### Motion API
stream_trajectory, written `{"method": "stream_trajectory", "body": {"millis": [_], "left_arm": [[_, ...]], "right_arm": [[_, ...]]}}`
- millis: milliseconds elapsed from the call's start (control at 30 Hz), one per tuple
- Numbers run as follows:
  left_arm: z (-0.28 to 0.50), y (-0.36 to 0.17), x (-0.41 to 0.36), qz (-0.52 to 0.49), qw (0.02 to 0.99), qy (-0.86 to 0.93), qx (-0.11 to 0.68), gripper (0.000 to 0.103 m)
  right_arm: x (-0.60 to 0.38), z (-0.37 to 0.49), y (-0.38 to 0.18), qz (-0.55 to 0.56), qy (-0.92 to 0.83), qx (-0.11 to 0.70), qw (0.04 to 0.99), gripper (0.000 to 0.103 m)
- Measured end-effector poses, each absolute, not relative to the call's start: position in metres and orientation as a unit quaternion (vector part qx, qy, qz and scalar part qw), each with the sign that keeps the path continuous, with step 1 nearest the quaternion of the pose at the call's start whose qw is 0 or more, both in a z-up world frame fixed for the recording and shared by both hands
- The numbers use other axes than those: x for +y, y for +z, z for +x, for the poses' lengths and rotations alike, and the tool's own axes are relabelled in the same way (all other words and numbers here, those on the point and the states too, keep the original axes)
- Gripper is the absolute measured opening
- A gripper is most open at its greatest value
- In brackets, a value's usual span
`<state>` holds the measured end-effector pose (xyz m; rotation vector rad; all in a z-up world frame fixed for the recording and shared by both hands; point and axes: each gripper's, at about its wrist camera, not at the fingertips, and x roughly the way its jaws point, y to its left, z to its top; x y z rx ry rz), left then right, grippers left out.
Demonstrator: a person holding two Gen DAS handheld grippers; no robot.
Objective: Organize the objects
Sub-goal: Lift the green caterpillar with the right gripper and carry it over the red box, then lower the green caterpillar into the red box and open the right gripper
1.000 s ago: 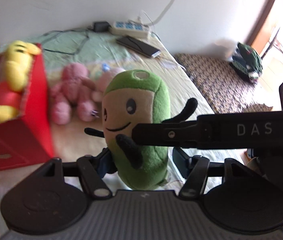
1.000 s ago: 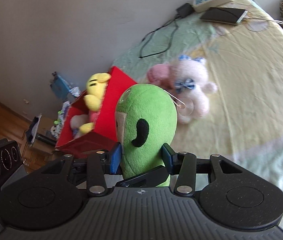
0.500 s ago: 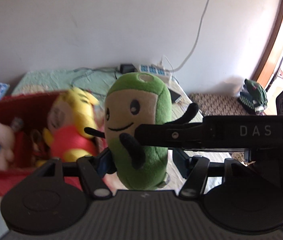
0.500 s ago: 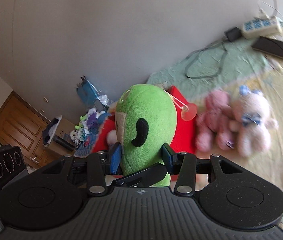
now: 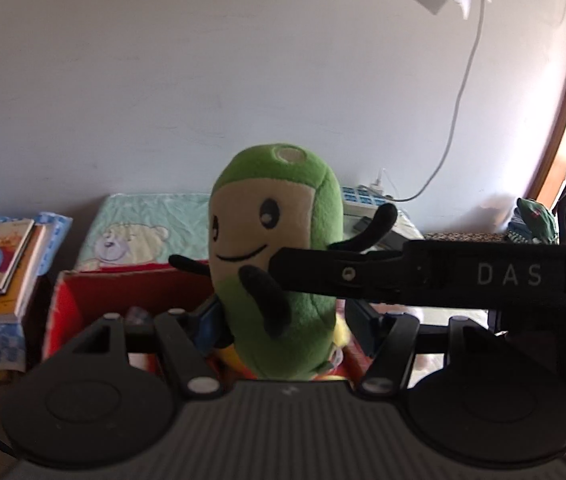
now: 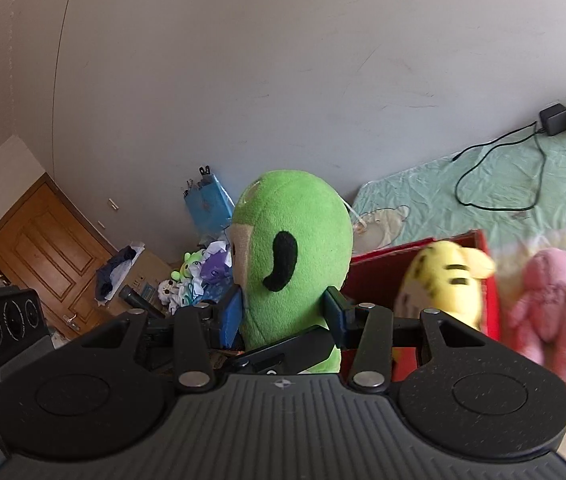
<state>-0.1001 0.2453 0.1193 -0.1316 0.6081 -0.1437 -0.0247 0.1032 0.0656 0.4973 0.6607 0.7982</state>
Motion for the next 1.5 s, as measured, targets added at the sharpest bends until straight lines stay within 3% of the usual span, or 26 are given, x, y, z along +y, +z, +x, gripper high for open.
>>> {"method": "stream_trajectory", "body": {"millis": [667, 1033, 1167, 1500], "left_arm": [[-0.047, 0.016, 0.306, -0.080, 0.896, -0.080, 0.430, 0.065], [-0.042, -0.007, 0.321, -0.091, 0.881, -0.076, 0.458, 0.065], [-0.042, -0.010, 0.329, -0.094, 0.882, -0.065, 0.457, 0.073], [-0.038, -0.013, 0.333, -0.086, 0.881, -0.053, 0.463, 0.076]], "right_arm": [[0.175, 0.006, -0.007, 0.203, 0.294, 0.436, 0.826, 0.047], [0.198, 0.018, -0.022, 0.178, 0.276, 0.478, 0.815, 0.047], [0.206, 0.021, -0.026, 0.171, 0.275, 0.485, 0.812, 0.047], [0.203, 0.023, -0.031, 0.190, 0.276, 0.489, 0.805, 0.050]]}}
